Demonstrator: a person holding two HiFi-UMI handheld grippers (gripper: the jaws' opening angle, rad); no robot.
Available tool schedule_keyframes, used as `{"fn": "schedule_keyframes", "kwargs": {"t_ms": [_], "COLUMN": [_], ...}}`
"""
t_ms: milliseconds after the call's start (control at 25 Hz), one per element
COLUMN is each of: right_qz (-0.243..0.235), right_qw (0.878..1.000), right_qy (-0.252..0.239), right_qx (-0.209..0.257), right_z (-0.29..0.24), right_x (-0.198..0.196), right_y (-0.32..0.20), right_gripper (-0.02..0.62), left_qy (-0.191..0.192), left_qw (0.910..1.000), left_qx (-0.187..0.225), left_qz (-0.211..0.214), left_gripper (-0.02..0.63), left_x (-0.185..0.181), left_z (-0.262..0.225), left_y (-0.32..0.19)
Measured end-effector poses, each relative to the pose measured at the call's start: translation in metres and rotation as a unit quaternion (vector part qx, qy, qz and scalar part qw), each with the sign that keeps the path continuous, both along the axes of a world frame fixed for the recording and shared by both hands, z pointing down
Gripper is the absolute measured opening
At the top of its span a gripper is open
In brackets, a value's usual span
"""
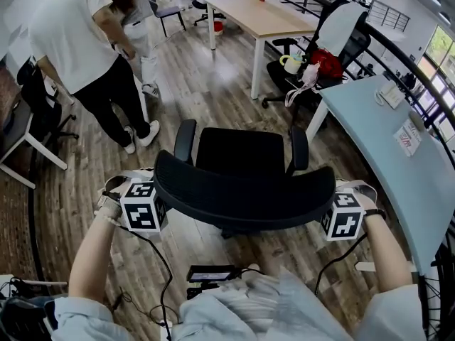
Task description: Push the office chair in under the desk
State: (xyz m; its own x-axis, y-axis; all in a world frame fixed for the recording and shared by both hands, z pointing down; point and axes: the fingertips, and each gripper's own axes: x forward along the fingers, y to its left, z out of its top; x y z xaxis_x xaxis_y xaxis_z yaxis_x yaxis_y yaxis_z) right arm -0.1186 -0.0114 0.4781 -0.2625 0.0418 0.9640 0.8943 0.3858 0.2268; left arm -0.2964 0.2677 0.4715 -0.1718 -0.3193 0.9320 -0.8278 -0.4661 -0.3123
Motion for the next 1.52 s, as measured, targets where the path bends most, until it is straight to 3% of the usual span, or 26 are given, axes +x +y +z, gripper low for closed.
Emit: {"fn": "schedule_keyframes", "kwargs": {"t_ms": [240,760,1520], "right_qz": [0.002,0.032,0.104], "right_qw": [1.0,0.999,0.994], "right_qy": [-0.023,-0.01,-0.021], "right_qx": [0.004,-0.003,0.008], "right_z": [0.003,0.004,0.003], "right_x": [-0.002,0.01,0.058], "right_y": [-0.002,0.0,-0.013], "right_gripper": [0.161,0.158,0.157], "left_qy": [-0.002,-0.014,-0.003], "left_qw": [0.9999,0.9994,0.9967], "left_qx": [0.015,0.022,0.015], "left_qz": [0.007,0.021,0.08], "left_gripper": [0.149,0.138,0.138], "left_x": [0.005,0.009,0.028], "left_z": [-0.002,-0.002,0.004], "left_y": [-0.008,-0.012,-0.04]}}
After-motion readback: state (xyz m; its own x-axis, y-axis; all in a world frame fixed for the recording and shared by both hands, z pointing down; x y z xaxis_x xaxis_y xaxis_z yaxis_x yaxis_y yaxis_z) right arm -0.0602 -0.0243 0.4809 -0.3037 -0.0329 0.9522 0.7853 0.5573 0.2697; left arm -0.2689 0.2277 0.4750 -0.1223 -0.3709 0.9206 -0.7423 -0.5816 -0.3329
